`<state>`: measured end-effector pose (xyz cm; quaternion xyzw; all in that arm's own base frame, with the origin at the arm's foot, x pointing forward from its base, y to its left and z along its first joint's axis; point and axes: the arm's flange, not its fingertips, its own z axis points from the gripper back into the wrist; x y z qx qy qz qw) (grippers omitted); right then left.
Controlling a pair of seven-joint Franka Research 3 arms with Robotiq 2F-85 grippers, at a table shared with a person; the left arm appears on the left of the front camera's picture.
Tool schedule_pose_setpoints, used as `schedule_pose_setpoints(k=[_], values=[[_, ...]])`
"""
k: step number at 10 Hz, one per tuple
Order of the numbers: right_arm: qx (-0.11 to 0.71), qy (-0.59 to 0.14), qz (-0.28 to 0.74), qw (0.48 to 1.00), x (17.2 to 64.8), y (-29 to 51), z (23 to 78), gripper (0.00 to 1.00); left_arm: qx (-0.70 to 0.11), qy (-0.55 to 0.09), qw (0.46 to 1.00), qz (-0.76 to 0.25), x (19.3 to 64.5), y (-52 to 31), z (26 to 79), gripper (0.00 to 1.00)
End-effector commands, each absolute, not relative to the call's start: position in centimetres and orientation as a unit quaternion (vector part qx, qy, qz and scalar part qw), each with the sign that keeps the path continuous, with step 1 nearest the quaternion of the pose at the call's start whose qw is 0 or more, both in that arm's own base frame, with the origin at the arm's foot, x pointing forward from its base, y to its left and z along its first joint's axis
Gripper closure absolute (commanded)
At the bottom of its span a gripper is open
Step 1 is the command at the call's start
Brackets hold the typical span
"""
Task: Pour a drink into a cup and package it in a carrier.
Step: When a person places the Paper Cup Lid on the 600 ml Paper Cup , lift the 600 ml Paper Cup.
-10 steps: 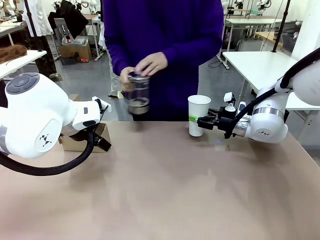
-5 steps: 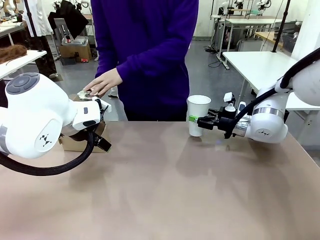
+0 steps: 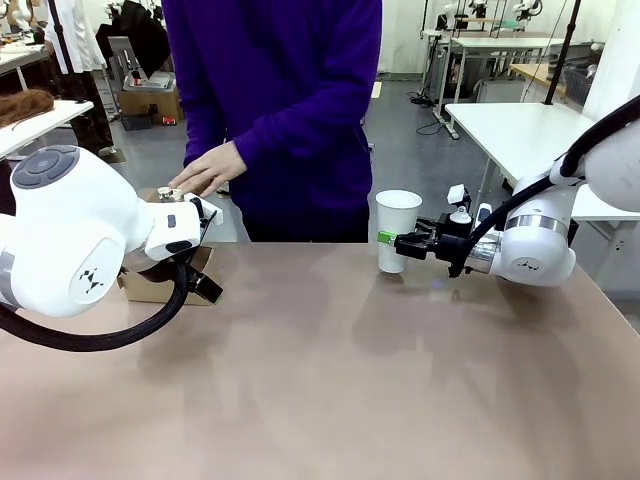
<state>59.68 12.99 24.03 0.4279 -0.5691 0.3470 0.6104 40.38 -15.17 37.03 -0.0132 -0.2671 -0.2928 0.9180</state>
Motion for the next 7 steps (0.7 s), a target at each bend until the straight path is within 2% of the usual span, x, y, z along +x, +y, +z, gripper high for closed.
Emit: schedule_pose_setpoints(k=[1,7], values=[[0.423,-0.577,0.349,0.605,59.29,13.25,24.31,0.2,-0.014,-0.267,0.918,-0.293,40.37,-15.15,37.06,0.0],[0.423,-0.577,0.349,0.605,59.29,13.25,24.31,0.2,-0.014,-0.267,0.918,-0.293,40.37,-15.15,37.06,0.0]])
